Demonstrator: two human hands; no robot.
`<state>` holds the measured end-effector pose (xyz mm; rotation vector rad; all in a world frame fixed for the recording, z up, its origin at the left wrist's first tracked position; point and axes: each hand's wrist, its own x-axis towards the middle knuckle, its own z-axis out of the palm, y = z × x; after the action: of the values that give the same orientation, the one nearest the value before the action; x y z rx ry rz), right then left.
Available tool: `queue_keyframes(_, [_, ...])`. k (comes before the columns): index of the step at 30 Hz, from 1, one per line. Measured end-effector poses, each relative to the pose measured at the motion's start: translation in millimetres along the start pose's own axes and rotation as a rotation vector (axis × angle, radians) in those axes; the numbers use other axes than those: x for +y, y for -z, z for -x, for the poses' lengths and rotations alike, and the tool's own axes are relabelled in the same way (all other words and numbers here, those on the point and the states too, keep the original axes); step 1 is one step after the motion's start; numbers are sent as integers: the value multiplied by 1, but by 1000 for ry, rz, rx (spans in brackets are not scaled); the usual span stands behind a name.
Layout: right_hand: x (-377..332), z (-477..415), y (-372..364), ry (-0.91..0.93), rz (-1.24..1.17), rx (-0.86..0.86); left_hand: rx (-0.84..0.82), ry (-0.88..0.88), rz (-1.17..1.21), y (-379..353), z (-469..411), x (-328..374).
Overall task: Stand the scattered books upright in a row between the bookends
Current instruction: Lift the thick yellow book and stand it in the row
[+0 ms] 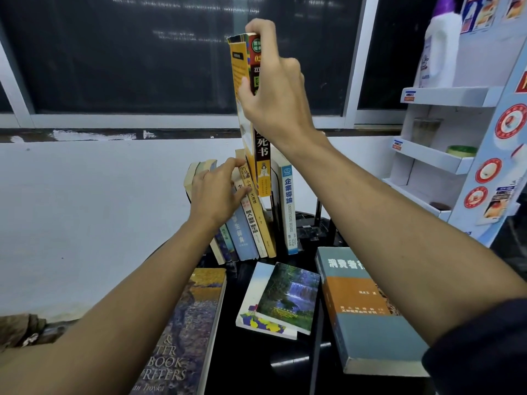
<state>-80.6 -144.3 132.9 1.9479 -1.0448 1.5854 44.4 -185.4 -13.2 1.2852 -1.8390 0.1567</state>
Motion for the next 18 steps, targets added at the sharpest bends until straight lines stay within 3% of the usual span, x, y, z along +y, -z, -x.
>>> queue_keyframes(18, [29, 53, -20, -72, -77, -71, 24, -9, -15, 2, 2, -2])
